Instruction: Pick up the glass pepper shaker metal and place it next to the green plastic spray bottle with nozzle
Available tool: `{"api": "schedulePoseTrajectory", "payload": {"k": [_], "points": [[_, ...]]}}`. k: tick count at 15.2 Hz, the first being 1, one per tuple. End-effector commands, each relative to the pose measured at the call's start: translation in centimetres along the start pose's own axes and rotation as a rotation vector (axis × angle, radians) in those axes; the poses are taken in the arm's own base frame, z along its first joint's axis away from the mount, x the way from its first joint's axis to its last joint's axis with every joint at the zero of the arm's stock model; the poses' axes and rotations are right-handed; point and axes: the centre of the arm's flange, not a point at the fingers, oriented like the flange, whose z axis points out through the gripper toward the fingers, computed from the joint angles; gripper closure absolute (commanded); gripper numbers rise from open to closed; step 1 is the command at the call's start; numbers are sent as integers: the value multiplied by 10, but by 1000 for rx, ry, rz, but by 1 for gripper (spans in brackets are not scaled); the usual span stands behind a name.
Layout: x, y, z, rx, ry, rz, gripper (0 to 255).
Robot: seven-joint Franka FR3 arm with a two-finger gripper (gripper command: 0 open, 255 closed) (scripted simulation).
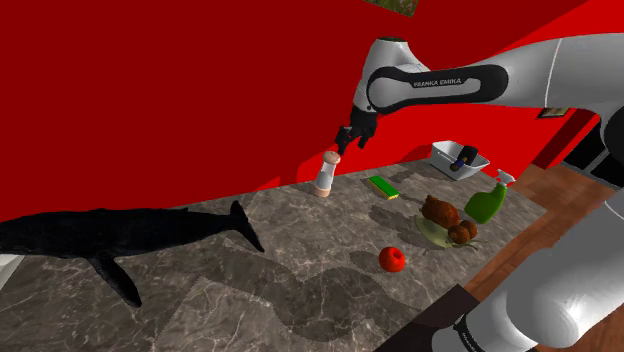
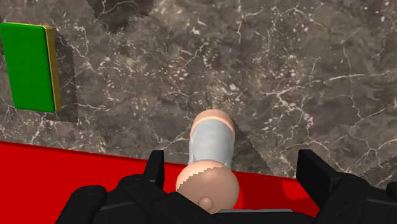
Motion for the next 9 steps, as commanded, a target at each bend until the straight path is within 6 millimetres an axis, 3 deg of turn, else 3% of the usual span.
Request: {"api": "schedulePoseTrajectory", "payload": {"k": [1,5,9], "points": [[21,0,16,-22,-4,-2,0],[62,-5,52,-65,-14,-4,0],[62,-4,68,-65,-14,-4,0]]}}
